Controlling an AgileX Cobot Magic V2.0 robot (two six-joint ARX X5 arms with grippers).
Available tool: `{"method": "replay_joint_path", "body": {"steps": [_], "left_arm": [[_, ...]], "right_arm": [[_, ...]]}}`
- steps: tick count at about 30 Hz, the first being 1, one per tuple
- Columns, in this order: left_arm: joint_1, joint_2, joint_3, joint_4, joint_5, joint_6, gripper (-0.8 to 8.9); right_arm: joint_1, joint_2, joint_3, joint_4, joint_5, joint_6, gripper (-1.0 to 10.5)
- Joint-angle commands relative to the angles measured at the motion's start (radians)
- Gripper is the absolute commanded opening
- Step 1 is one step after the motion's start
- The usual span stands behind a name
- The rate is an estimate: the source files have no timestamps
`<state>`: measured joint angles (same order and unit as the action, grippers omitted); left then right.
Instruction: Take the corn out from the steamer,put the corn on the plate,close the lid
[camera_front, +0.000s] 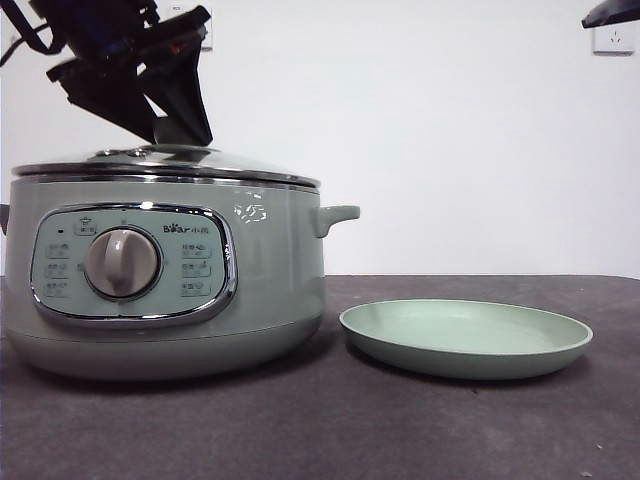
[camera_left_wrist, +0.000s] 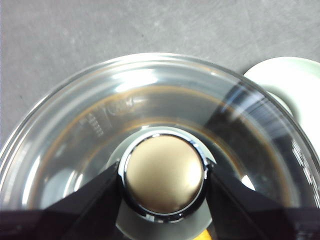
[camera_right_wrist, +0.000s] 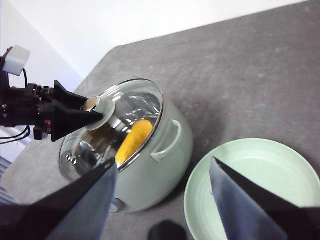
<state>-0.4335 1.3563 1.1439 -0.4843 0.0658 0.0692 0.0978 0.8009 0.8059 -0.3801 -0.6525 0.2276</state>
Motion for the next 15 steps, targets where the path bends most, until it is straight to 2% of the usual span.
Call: {"method": "replay_joint_path", "body": {"steps": [1, 6, 13, 15], "left_arm": [[-0.006, -0.07, 0.069, 0.04, 0.012, 0.01, -0.09], [-0.006, -0.17, 0.135, 0.023, -0.011, 0.01, -0.09], [-0.006, -0.34, 0.173, -0.001, -0.163, 0.01, -0.09], [-0.006, -0.393, 0.173, -0.011, -0.221, 0.011, -0.09]], "right_arm": [[0.028, 0.025, 0.026, 0.009, -0.003, 0.0, 3.1], [0.14, 0.128, 0.123, 0.013, 0.026, -0.01, 3.1], [0.363, 0.335, 0.311, 0.012, 0.171, -0.02, 3.1], [0.431, 0.408, 0.372, 0.005, 0.214, -0.02, 2.5]]}}
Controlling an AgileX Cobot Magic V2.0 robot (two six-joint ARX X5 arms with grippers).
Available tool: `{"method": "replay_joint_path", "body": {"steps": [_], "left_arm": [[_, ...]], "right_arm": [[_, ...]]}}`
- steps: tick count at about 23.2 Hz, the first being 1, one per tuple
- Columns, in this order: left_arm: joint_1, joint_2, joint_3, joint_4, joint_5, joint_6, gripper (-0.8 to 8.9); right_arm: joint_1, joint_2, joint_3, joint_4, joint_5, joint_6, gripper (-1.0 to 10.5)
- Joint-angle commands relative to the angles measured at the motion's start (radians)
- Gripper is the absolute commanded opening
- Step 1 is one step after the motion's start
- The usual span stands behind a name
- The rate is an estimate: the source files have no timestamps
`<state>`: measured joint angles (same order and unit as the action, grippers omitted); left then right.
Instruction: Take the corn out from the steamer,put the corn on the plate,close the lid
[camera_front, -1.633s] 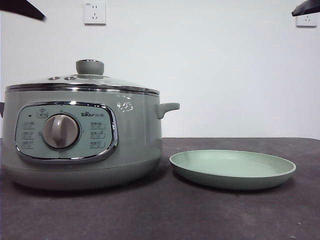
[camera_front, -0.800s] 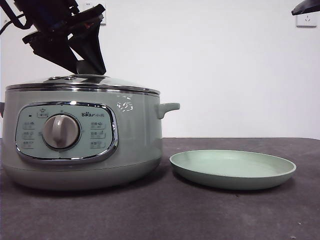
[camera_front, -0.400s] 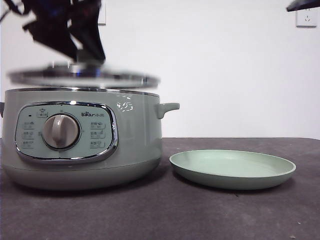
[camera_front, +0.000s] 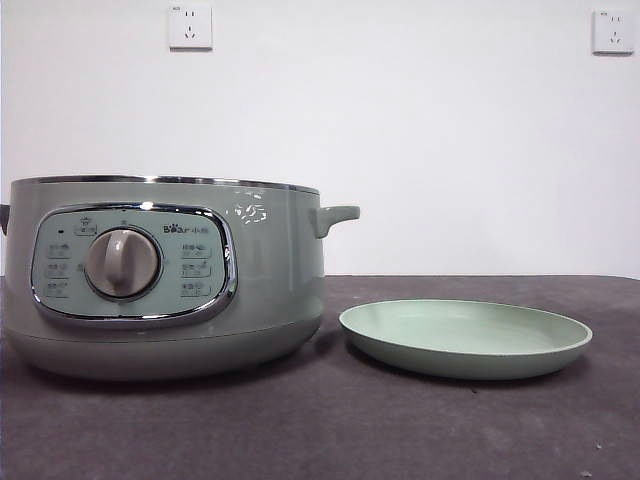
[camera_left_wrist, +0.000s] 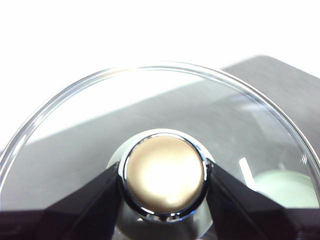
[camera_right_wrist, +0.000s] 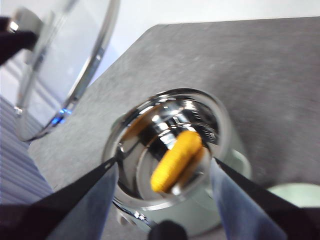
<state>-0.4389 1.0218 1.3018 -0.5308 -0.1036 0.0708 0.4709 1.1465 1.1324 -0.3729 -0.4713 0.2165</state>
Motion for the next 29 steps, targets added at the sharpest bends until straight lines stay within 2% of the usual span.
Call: {"method": "replay_joint_path", "body": {"steps": [1, 4, 9, 13, 15, 19, 23, 28, 29], "left_arm": [[0.0, -0.081, 0.014, 0.03, -0.079, 0.01, -0.09], [0.0, -0.15, 0.015, 0.007, -0.155, 0.035, -0.09], [0.0, -0.239, 0.015, -0.028, -0.257, 0.065, -0.09], [0.0, -0.317, 0.015, -0.047, -0.349, 0.078, -0.09], [0.0, -0.349, 0.015, -0.056, -0.365, 0.089, -0.09], [0.0, -0.37, 0.015, -0.107, -0.367, 0.091, -0.09], [0.0, -0.37, 0.015, -0.161, -0.367, 0.091, -0.09], [0.0, -0.37, 0.015, -0.17, -0.367, 0.091, -0.09], [0.0, -0.37, 0.015, -0.171, -0.367, 0.091, -0.09]], "right_arm": [[0.086, 0.095, 0.074, -0.009, 0.051, -0.009, 2.3], [0.167, 0.216, 0.185, -0.049, 0.106, -0.019, 2.3], [0.27, 0.44, 0.447, -0.208, 0.251, -0.103, 2.7], [0.337, 0.663, 0.719, -0.353, 0.39, -0.102, 2.9], [0.356, 0.774, 0.837, -0.402, 0.428, -0.072, 2.9], [0.383, 0.944, 0.933, -0.404, 0.43, -0.009, 2.9], [0.383, 1.037, 0.934, -0.422, 0.449, 0.022, 2.9], [0.379, 1.101, 0.934, -0.447, 0.457, 0.03, 2.9], [0.38, 1.109, 0.934, -0.468, 0.481, 0.029, 2.9]]}}
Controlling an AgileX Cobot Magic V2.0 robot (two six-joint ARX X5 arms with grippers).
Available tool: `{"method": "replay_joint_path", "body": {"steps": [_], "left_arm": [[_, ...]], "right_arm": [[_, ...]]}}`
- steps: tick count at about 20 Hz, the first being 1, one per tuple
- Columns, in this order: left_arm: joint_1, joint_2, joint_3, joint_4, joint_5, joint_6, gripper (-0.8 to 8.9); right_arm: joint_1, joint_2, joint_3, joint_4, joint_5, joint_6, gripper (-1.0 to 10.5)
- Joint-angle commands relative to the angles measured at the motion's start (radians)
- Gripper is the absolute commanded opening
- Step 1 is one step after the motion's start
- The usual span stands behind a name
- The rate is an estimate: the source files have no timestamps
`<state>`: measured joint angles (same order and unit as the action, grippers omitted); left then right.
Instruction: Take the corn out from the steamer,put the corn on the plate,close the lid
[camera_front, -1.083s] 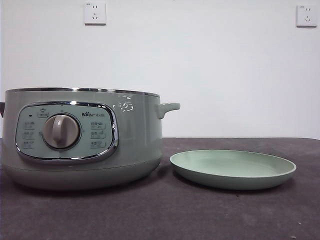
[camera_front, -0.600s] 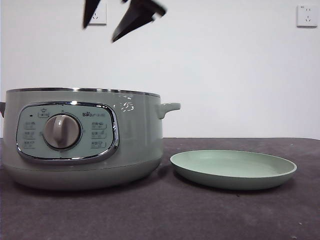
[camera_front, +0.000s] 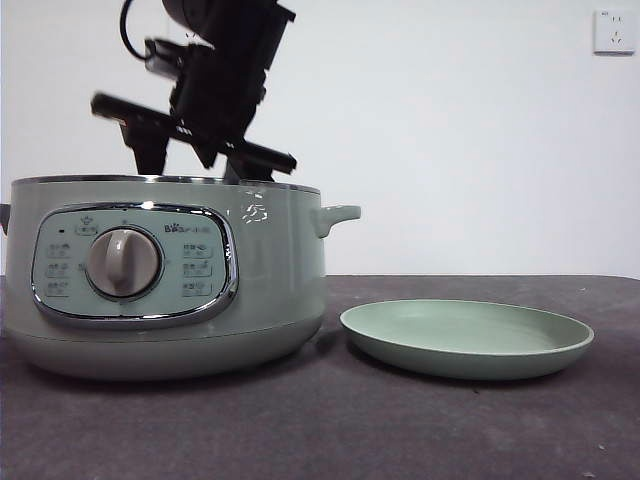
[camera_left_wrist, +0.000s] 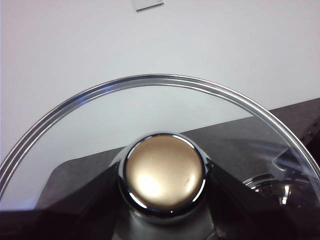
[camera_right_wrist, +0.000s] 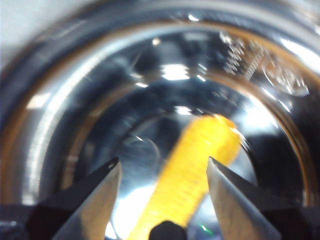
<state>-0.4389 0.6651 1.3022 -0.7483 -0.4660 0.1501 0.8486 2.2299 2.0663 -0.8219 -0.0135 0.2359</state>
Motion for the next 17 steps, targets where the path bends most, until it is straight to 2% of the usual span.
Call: {"method": "replay_joint_path", "body": {"steps": [1, 3, 9, 13, 14, 17], "left_arm": [[0.0, -0.013, 0.014, 0.044, -0.005, 0.012, -0.09], [0.0, -0.013, 0.014, 0.04, -0.004, 0.013, -0.09], [0.0, -0.013, 0.014, 0.04, -0.004, 0.013, -0.09], [0.0, -0.013, 0.014, 0.036, -0.004, 0.019, -0.09], [0.0, -0.013, 0.014, 0.035, -0.004, 0.02, -0.09], [0.0, -0.013, 0.014, 0.035, -0.005, 0.035, -0.09]], "right_arm": [[0.002, 0.03, 0.0, -0.045, 0.046, 0.007, 2.9], [0.003, 0.031, 0.0, -0.067, 0.05, -0.003, 3.8], [-0.003, 0.058, 0.0, -0.058, 0.065, -0.01, 3.9], [-0.002, 0.081, 0.0, -0.027, 0.025, 0.011, 3.7], [-0.002, 0.087, 0.0, -0.023, 0.015, 0.014, 3.2], [0.003, 0.095, 0.0, -0.017, 0.017, 0.014, 0.5]]}}
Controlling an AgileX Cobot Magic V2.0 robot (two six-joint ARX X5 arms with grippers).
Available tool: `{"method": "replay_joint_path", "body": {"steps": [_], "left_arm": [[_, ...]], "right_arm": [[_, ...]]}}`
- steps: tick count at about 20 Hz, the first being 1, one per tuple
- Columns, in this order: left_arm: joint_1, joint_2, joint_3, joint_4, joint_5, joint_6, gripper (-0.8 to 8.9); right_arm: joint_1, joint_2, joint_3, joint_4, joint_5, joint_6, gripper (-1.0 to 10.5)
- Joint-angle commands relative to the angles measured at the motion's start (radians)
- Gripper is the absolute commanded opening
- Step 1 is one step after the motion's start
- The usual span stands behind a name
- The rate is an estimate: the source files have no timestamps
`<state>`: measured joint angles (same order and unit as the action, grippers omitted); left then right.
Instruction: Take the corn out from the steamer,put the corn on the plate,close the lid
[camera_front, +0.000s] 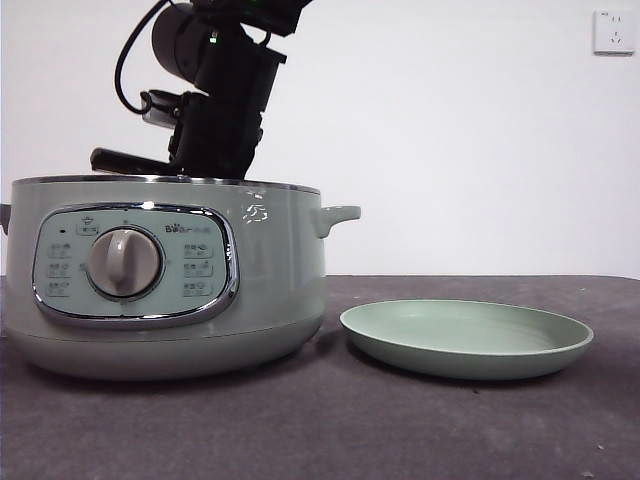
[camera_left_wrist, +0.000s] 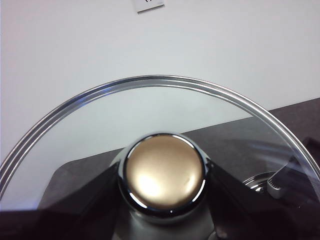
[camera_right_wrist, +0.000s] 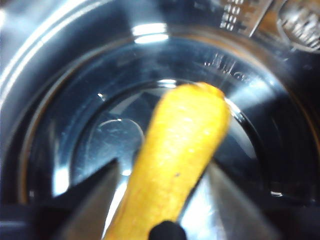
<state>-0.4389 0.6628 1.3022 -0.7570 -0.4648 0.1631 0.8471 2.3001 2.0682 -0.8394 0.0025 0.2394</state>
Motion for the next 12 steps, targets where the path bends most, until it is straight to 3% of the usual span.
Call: {"method": "replay_joint_path", "body": {"steps": [1, 5, 8, 12], "left_arm": [[0.0, -0.011, 0.014, 0.044, -0.006, 0.022, -0.09], [0.0, -0.011, 0.014, 0.044, -0.005, 0.023, -0.09], [0.0, -0.008, 0.014, 0.045, -0.004, 0.022, -0.09], [0.0, 0.012, 0.014, 0.074, 0.003, 0.022, -0.09]], "right_arm": [[0.006, 0.024, -0.002, 0.005, 0.003, 0.008, -0.1], [0.007, 0.01, 0.014, 0.028, 0.003, 0.004, -0.1], [0.004, -0.104, 0.031, 0.014, 0.007, -0.04, -0.1], [-0.019, -0.345, 0.031, -0.151, 0.138, -0.153, -0.1]]}}
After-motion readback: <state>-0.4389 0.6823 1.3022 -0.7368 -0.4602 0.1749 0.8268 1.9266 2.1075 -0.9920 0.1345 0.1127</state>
